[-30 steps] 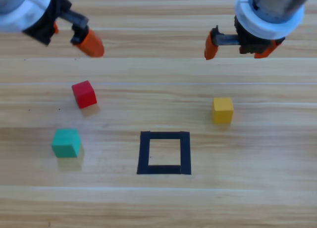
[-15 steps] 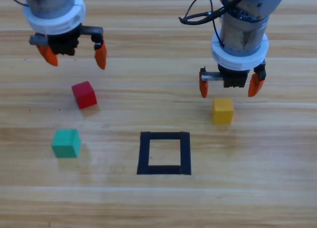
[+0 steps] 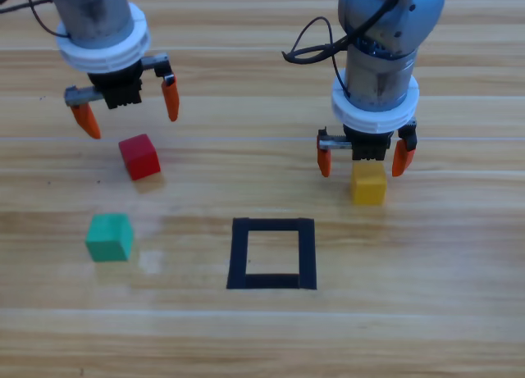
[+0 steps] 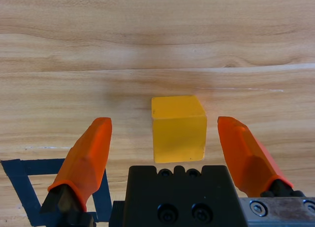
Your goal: Stack the blocks in the rectangular block: red at the bottom, yellow in the middle, green on top
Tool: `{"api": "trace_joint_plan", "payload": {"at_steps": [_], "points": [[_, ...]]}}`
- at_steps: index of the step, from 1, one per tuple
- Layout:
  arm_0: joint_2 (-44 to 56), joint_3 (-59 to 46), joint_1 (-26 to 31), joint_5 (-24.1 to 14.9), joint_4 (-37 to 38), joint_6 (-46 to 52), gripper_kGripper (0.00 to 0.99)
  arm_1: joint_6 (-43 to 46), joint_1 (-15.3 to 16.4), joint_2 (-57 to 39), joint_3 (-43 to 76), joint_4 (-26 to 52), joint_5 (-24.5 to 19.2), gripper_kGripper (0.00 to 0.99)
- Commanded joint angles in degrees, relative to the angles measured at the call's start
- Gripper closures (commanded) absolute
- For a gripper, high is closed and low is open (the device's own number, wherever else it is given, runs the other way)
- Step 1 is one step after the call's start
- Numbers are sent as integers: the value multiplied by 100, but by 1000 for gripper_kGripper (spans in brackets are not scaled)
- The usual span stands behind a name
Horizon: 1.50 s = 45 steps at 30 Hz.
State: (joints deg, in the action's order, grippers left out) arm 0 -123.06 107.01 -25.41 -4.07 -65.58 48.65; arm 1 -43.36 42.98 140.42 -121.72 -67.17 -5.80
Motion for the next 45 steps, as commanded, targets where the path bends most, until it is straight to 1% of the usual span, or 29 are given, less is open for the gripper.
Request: {"api": "trace_joint_plan", "payload": {"at_steps": [1,5,7,11,14,19,20,21,22,25,27,33,38,40,42,44,45], "points": [[-622,224,142,47,-157,461,0,-6,-238,346,-18,-94,123,45],[-895,444,159,47,-271,689,0,-24,-334,469,-9,-94,281,131],[-1027,549,168,47,-332,733,0,-41,-369,495,8,-103,369,159],[-1167,584,203,29,-341,830,0,-121,-378,486,35,-156,422,175],[-1255,637,282,29,-341,848,0,-129,-396,486,52,-173,422,274],[-1396,786,484,82,-341,760,19,-77,-396,372,70,-173,369,788],[-1422,795,511,100,-341,742,19,-41,-396,354,61,-165,378,912],[-1475,821,555,109,-341,724,21,-24,-387,337,52,-165,378,975],[-1528,865,572,117,-341,707,21,20,-396,337,35,-165,378,990],[-1651,936,607,144,-341,689,19,73,-378,275,35,-165,369,990],[-1712,953,607,144,-341,681,30,90,-325,64,122,-173,308,990],[-1950,1032,599,152,-341,742,48,64,-150,-1052,659,-165,176,990],[-2020,1085,528,232,-341,742,129,29,123,-2019,1151,-165,167,990],[-2038,1094,502,267,-332,707,182,11,202,-2247,1291,-165,167,990],[-2081,1129,467,319,-332,645,255,-6,255,-2388,1423,-165,194,990],[-2125,1173,405,363,-332,566,392,-15,290,-2458,1511,-165,194,990],[-2117,1164,370,372,-341,522,479,-24,316,-2467,1529,-165,194,990]]}}
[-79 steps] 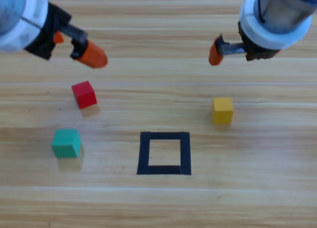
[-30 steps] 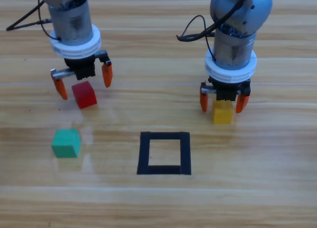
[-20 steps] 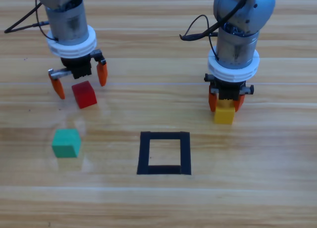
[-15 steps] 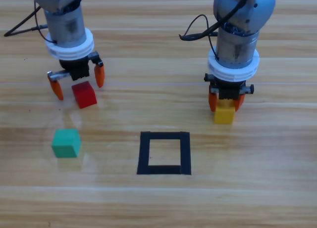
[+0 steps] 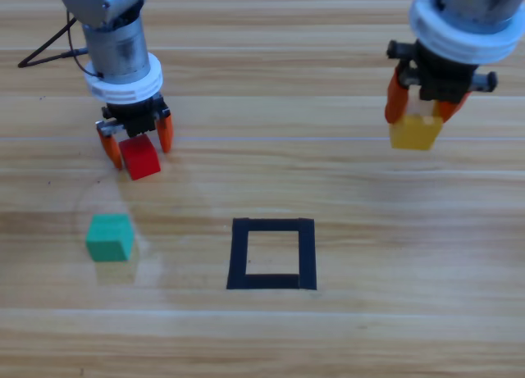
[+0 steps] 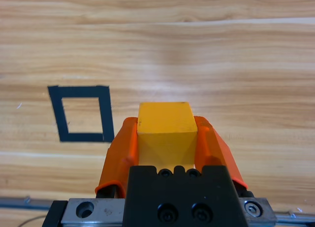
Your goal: Stack the blocks in the rectangular block: red at the bottom, yellow in the middle, green on top
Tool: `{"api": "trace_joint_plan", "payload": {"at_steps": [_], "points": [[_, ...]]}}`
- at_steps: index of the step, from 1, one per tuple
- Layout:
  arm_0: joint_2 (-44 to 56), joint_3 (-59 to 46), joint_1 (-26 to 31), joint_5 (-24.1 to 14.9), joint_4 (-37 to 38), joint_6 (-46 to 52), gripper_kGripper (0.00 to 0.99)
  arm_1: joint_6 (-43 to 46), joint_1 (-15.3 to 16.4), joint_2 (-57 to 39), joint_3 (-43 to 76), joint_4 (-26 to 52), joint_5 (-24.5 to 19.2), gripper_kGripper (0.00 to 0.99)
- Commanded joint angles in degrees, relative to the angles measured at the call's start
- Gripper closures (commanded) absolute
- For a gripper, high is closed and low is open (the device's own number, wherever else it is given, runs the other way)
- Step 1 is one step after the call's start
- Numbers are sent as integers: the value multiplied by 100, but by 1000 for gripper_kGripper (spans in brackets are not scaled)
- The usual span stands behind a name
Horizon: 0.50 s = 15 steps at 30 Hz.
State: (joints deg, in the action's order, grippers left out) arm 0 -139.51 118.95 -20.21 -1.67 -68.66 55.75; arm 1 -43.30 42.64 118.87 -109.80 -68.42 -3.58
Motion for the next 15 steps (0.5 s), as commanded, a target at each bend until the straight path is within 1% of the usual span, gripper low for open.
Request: {"api": "trace_joint_plan", "payload": {"at_steps": [1,4,7,9,10,15], "points": [[-455,-29,-185,141,-42,-223,537,-29,367,-311,337,-40,-38,990],[-296,-29,-308,132,-147,-372,708,-20,376,-285,363,-40,-3,990],[-42,102,-449,158,-349,-732,835,-20,376,-206,398,-40,24,990],[90,331,-502,352,-587,-1163,919,-12,376,-188,407,-40,24,990],[169,419,-546,361,-666,-1251,953,-3,376,-197,416,-40,24,990],[521,718,-959,396,-745,-1708,969,41,385,-180,433,-40,-12,990]]}}
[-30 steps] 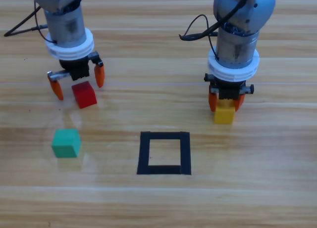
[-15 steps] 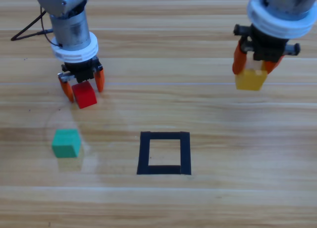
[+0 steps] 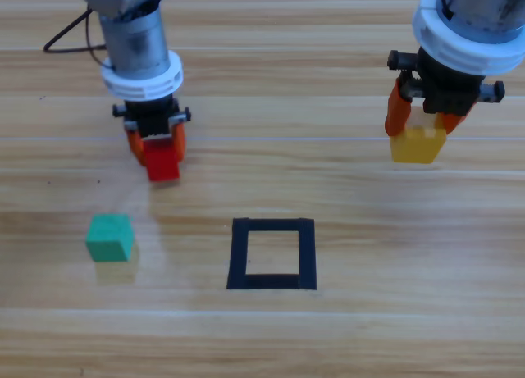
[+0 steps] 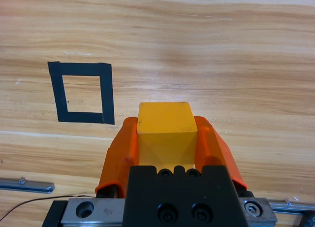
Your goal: Stack the blocks in the rectangular block: red at the bottom, yellow in the middle, green on top
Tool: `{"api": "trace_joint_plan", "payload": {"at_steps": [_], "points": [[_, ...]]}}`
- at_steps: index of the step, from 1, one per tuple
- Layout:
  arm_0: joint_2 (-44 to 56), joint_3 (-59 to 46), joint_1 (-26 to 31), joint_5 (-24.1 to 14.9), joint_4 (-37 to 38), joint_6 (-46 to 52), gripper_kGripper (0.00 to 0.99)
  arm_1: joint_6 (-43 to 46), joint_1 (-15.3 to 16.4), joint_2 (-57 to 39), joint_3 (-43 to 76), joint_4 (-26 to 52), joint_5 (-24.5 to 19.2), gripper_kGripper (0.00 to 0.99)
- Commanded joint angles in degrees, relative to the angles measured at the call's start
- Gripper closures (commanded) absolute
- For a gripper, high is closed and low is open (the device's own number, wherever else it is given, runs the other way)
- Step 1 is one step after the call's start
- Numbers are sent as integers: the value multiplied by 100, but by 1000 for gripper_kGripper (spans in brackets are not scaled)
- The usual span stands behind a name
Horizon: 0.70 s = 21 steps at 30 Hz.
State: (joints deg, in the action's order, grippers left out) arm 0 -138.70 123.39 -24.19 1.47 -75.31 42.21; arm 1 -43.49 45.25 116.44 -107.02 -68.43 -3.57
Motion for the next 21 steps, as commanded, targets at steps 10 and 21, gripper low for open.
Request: {"api": "trace_joint_plan", "payload": {"at_steps": [10,21], "points": [[520,476,-1439,557,-81,-882,969,148,116,10,190,-38,-47,990],[291,317,-2168,73,-450,-1101,972,297,116,-87,199,-30,-38,988]]}}
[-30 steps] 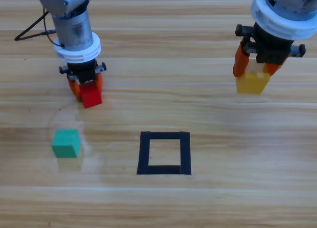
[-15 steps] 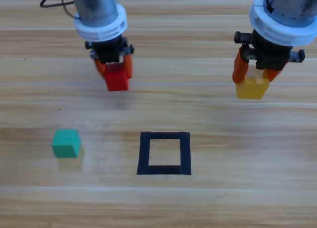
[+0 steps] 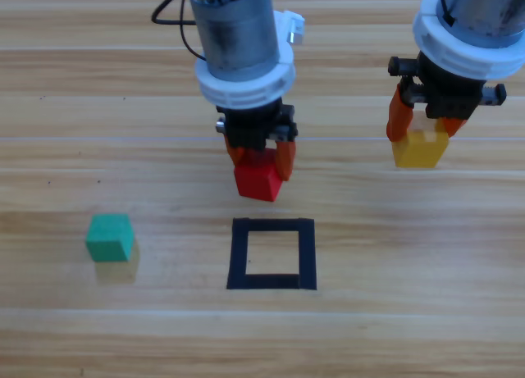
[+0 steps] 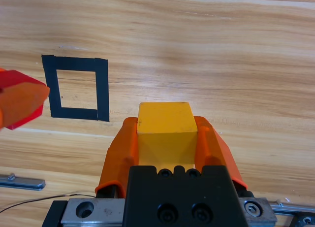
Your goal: Stack the blocks in the rectangular block: red at the bottom, yellow in the middle, green on top
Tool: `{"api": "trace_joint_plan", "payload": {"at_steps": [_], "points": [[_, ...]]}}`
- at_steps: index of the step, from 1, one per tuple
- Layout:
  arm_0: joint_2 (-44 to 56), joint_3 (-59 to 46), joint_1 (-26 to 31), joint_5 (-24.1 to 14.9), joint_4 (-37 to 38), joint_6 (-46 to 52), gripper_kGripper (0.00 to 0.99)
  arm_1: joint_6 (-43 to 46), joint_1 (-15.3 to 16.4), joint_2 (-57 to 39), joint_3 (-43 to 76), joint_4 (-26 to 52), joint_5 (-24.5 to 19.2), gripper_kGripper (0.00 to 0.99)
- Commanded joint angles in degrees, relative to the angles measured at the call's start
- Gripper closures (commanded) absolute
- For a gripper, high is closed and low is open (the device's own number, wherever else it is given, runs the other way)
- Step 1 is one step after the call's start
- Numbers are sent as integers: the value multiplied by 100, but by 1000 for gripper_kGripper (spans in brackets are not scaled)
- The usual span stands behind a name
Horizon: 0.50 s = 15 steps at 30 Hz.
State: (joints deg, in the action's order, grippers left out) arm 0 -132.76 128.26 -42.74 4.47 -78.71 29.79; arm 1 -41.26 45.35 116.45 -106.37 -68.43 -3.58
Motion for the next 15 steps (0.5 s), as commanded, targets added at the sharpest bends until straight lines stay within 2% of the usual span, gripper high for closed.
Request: {"api": "trace_joint_plan", "payload": {"at_steps": [1,6,15], "points": [[-294,-205,-340,-280,-127,255,970,83,106,-69,125,-30,-29,988],[-276,-363,-402,-500,-189,906,970,162,106,-43,161,-30,-56,988],[-417,-460,-665,-588,-162,2127,969,189,106,-43,161,-30,-126,987]]}}
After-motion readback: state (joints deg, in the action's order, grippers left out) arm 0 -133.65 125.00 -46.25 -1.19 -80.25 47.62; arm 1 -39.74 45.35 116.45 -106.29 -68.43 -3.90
